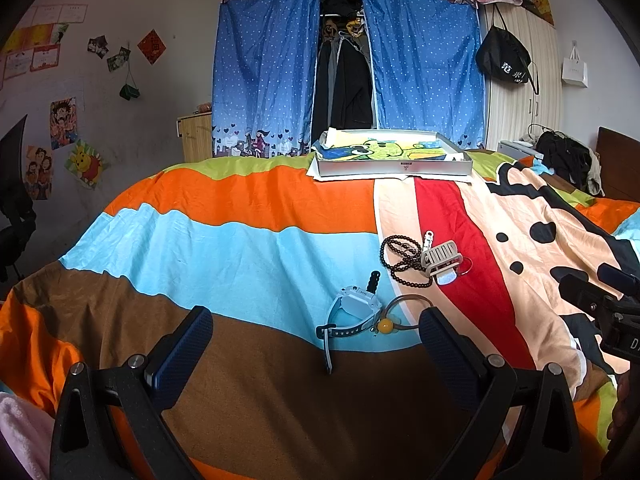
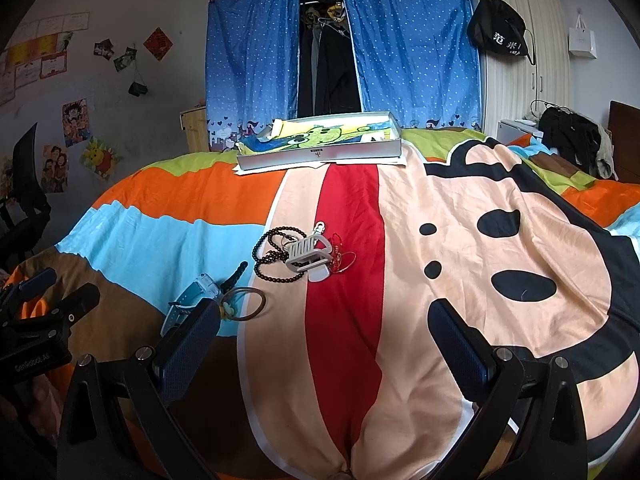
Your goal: Organize jewelry
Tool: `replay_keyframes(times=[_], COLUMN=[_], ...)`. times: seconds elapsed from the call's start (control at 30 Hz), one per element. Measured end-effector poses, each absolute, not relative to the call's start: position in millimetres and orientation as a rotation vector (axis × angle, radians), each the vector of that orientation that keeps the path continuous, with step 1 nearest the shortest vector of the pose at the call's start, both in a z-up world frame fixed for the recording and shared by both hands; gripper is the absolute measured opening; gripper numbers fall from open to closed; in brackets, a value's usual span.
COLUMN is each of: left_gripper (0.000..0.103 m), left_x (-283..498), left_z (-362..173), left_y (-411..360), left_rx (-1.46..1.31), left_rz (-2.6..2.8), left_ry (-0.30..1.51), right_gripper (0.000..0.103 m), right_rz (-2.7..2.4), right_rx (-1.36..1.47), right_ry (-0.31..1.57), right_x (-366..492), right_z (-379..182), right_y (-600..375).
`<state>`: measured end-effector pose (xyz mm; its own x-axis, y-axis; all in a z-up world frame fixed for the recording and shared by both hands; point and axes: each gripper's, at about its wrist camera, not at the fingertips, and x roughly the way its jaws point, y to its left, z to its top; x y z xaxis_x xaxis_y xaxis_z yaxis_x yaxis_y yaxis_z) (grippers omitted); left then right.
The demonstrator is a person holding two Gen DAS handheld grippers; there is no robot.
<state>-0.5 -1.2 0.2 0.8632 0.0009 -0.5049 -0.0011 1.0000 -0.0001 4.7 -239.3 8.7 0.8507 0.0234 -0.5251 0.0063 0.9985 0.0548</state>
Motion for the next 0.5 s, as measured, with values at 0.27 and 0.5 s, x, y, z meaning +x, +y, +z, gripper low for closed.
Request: replay_keyframes(times=[0.27, 0.5], left_gripper=[0.103, 0.103], left_x=[-0.6, -0.6], left_z=[0.3, 0.2], left_y=[-1.3, -1.5], left_rx=[0.001, 0.001], left_rz=[0.001, 0.001], left_ry=[0.529, 0.529], right_gripper=[0.102, 0.102], right_rz=[0.008, 0.008], right_rx=[0.057, 0.059], right_ry=[0.558, 0.559], right_x=[5.8, 6.2], right_z=[7.3, 8.1], right_y=[-236.5, -237.1])
